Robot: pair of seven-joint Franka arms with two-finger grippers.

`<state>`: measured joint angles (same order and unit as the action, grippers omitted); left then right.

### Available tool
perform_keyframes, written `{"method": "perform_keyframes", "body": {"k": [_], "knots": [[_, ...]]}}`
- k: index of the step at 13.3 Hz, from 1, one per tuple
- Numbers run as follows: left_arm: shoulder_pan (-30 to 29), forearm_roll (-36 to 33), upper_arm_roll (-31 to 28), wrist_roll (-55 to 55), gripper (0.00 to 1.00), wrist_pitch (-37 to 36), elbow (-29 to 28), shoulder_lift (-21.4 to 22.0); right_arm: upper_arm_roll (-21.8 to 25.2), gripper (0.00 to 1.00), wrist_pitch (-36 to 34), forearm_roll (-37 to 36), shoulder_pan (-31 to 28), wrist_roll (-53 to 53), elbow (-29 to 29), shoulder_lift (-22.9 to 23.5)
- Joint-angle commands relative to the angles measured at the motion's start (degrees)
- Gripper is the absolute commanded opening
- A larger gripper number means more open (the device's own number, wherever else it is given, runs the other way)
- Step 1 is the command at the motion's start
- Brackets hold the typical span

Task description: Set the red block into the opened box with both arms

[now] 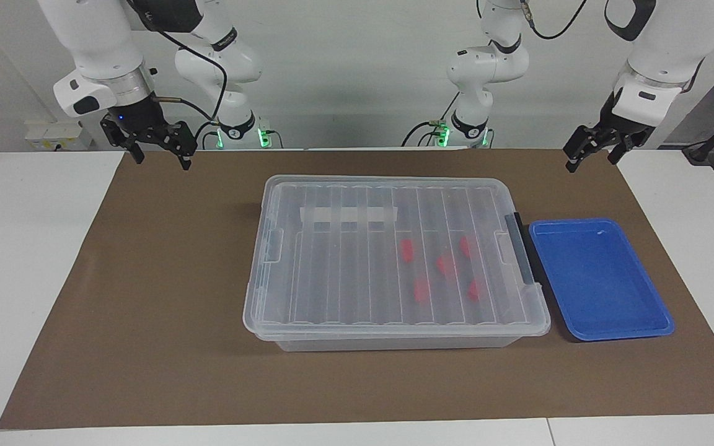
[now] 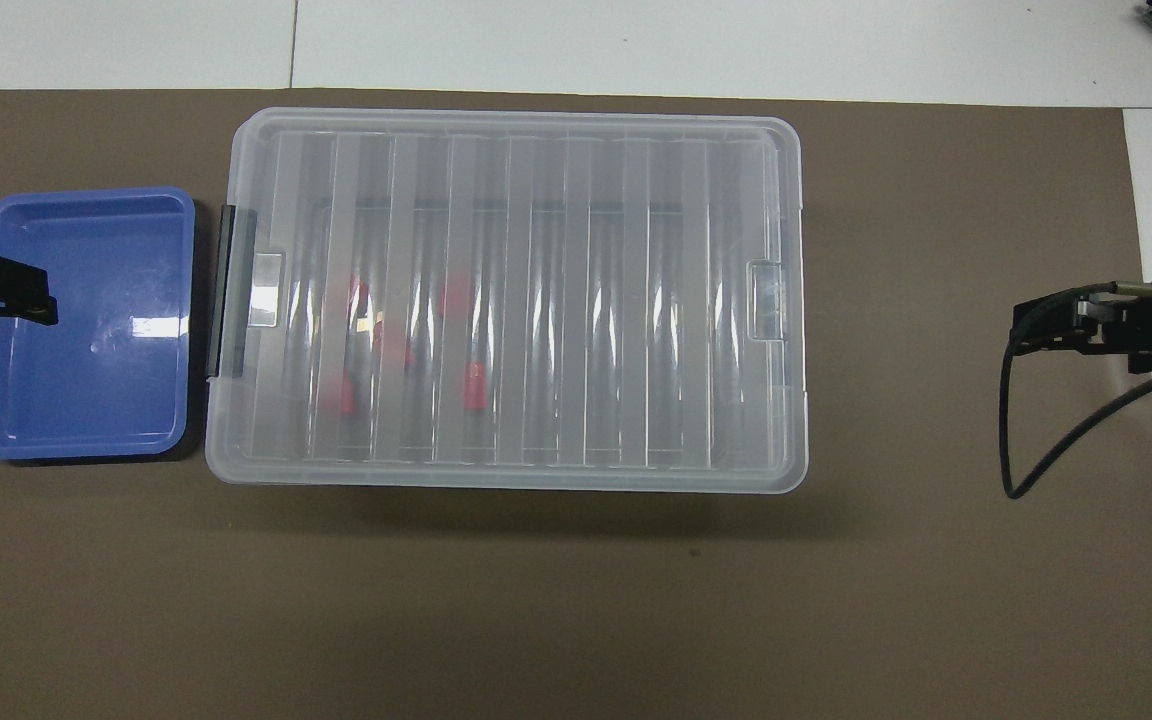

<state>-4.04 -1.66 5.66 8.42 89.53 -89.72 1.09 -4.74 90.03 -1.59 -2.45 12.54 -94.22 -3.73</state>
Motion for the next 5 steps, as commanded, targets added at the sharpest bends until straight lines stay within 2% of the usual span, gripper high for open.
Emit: {"method": "perform_keyframes", "body": {"k": [1,5], "knots": [[-0.27,0.34,-0.12,-0.42,1.00,0.38,-1.51,1.37,-0.09,1.00,-0.74,0.80,-0.19,-1.11,0.61,0.30],[-0.27,0.34,-0.12,-0.42,1.00,0.38,-1.51,1.37,-0.09,1.00,-0.56,0.80,-0.19,-1.03,0.35,0.21]]}}
